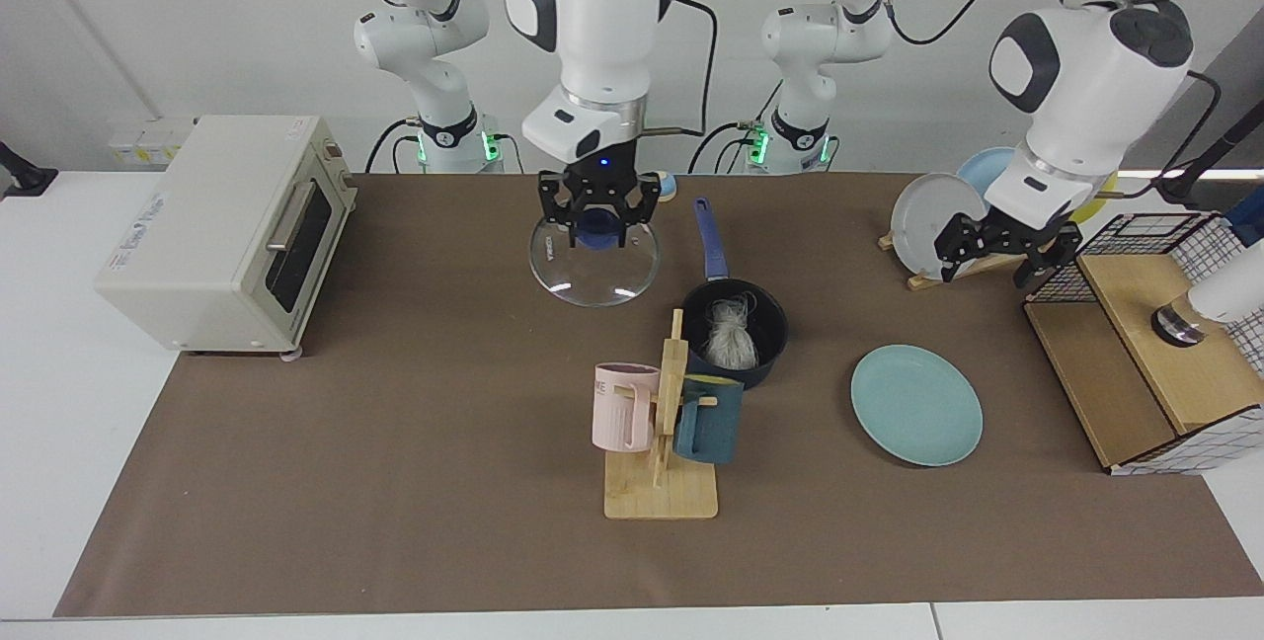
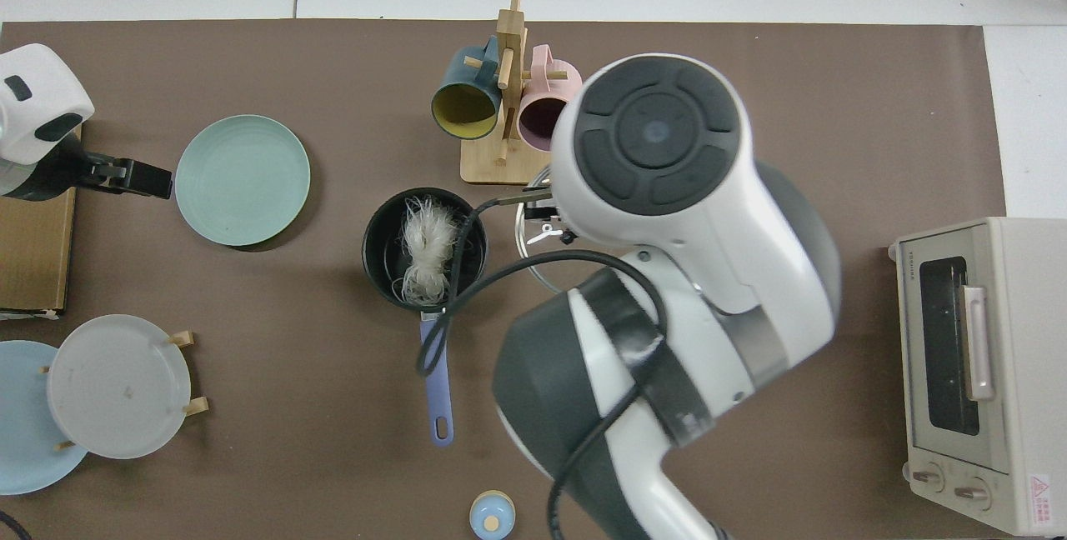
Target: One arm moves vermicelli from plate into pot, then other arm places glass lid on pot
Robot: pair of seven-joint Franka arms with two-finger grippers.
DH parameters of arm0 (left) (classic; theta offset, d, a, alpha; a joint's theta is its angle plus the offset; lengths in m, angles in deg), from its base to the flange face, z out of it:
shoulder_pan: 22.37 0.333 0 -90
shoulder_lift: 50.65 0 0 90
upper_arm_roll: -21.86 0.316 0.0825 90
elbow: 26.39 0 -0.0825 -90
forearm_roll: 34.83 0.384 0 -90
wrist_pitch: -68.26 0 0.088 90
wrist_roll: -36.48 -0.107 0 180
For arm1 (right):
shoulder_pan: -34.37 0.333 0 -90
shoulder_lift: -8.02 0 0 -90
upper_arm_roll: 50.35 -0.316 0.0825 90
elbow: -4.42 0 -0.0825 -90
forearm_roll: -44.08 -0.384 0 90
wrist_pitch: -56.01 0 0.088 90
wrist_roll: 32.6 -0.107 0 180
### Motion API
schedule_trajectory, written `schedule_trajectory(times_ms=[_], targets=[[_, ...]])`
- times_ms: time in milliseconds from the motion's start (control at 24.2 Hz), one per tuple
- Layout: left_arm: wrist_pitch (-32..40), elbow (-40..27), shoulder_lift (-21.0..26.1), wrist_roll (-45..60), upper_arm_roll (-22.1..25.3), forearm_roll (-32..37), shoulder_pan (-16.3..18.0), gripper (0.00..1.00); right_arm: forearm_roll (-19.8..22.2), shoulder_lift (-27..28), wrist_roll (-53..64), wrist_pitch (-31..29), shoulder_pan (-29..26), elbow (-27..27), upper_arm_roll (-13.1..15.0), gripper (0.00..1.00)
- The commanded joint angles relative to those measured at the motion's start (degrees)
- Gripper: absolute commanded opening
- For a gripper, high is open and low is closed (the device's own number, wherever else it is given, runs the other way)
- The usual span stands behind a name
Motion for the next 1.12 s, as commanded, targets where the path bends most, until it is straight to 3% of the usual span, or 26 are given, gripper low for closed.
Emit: schedule_trajectory(times_ms=[0, 248, 869, 1076], targets=[[6.8, 1.3, -3.1, 7.4, 0.4, 0.5, -1.6, 1.00, 0.7, 8.6, -6.4, -0.9, 4.3, -9.1, 0.1, 0.00], [8.2, 1.1, -3.6, 9.1, -0.8, 0.0, -2.0, 1.00, 0.7, 14.1, -13.7, -7.6, 9.8, -9.6, 0.5, 0.00], [8.1, 1.2, -3.7, 9.2, -1.6, -0.1, -2.3, 1.00, 4.4, 19.5, -12.1, -17.6, 12.7, -8.3, 0.0, 0.00], [8.1, 1.2, -3.8, 9.2, -1.4, -0.1, -2.1, 1.00, 4.3, 19.8, -5.8, -20.1, 12.5, -6.5, -0.1, 0.00]])
